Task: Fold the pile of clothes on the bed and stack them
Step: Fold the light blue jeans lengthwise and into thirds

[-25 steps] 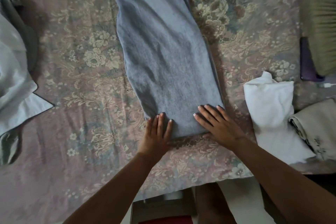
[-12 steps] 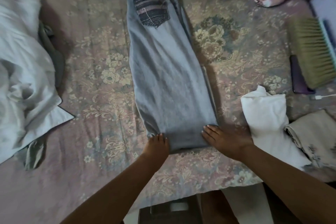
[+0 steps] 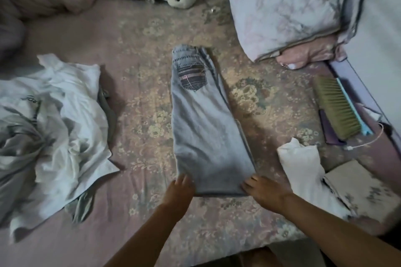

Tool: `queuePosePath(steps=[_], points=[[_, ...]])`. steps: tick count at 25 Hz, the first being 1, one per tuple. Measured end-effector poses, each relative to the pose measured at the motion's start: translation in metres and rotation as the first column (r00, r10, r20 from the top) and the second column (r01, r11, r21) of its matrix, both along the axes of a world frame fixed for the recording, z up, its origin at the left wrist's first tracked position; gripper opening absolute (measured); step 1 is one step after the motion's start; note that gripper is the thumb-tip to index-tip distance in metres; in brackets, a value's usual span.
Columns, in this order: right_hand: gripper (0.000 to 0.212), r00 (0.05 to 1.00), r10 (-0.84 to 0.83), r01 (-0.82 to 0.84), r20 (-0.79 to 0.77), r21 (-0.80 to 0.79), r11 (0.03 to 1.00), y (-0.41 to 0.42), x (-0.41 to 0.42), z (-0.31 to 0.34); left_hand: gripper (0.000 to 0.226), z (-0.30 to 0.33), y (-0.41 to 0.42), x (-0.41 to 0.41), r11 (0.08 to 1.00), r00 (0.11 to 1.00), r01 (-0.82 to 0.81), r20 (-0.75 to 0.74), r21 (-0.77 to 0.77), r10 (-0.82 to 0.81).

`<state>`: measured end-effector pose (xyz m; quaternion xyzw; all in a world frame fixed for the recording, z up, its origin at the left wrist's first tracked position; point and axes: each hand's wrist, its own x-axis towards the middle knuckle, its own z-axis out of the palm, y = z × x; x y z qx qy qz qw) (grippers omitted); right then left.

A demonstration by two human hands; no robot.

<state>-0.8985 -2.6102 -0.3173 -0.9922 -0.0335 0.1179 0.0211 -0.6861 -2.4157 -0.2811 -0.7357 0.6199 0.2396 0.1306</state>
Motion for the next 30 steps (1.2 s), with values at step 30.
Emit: queuePosePath(steps=[30], points=[[0.041, 0.335, -0.885, 0.789, -0.325, 0.61, 0.074, -0.285, 0.427, -0.126, 0.065, -0.238, -0.248, 0.133, 0.71, 0.902, -0.378, -0.062, -0.594, 0.428]])
